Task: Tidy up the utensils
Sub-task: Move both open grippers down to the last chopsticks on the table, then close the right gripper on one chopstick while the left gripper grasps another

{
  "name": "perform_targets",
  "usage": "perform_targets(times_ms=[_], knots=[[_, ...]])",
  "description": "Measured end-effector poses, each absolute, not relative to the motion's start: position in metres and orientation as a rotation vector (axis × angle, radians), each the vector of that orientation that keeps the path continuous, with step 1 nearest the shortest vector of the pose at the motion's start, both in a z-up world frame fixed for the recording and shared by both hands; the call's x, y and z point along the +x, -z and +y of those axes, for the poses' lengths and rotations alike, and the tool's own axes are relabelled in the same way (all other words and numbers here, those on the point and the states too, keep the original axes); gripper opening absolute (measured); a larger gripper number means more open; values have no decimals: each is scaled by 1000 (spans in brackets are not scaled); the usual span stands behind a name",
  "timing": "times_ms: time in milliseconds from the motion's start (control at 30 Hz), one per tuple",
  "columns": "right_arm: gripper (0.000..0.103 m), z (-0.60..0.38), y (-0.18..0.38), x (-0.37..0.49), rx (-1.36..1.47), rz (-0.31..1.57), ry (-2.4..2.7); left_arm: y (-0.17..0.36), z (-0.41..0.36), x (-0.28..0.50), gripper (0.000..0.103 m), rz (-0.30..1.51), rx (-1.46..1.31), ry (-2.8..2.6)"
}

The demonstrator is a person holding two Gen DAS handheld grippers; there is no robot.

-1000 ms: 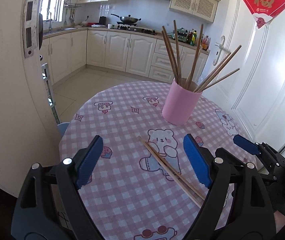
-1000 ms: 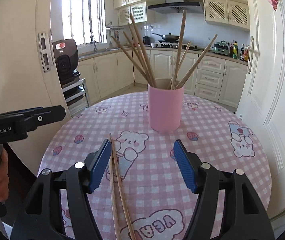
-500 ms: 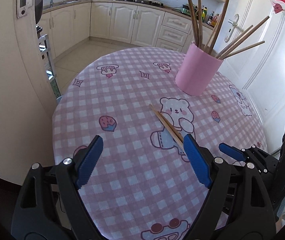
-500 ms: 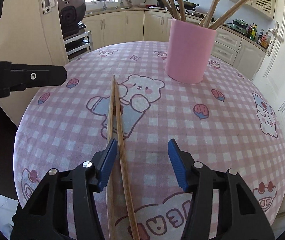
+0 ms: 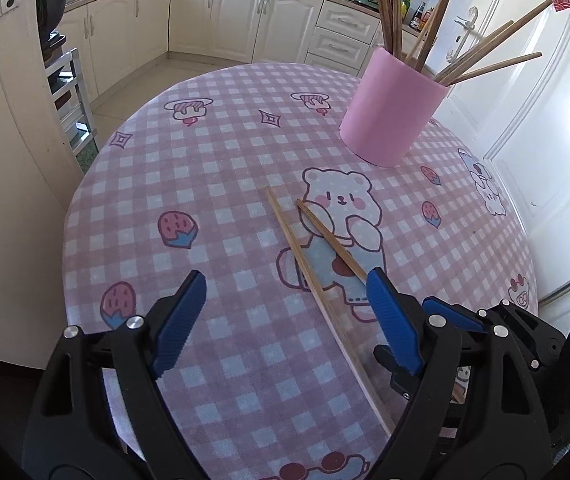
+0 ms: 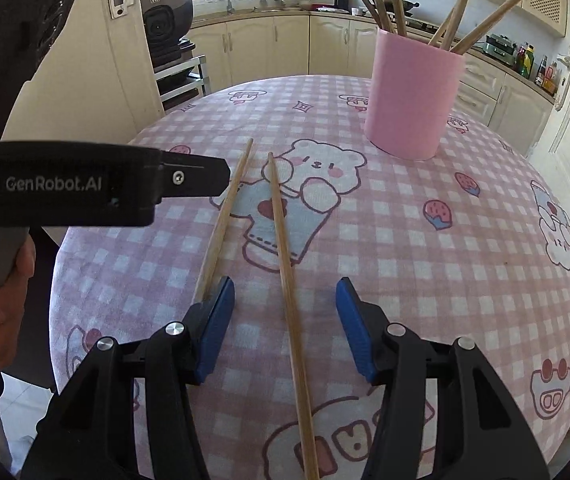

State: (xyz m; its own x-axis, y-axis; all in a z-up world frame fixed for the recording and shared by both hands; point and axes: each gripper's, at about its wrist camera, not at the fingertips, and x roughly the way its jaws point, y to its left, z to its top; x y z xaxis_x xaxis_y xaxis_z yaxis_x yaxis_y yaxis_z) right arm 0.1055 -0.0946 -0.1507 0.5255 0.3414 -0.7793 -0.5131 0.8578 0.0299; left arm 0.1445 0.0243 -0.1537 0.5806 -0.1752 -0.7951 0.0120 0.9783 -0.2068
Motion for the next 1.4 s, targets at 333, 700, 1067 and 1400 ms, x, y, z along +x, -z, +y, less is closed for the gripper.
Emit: perform_targets(times_ms=[333, 700, 1067, 1400], knots=[[50, -109, 150, 116, -177, 886, -515, 171, 7, 182, 34, 1065, -152, 79], [51, -99, 150, 145, -224, 909, -540, 173, 7, 190, 14, 1049, -62, 77], [40, -59, 153, 184, -315, 955, -623, 173, 15, 194, 10, 1044, -91, 125], [5, -57, 155, 198, -282, 978, -631, 172, 20, 190, 7, 1039, -99, 148]])
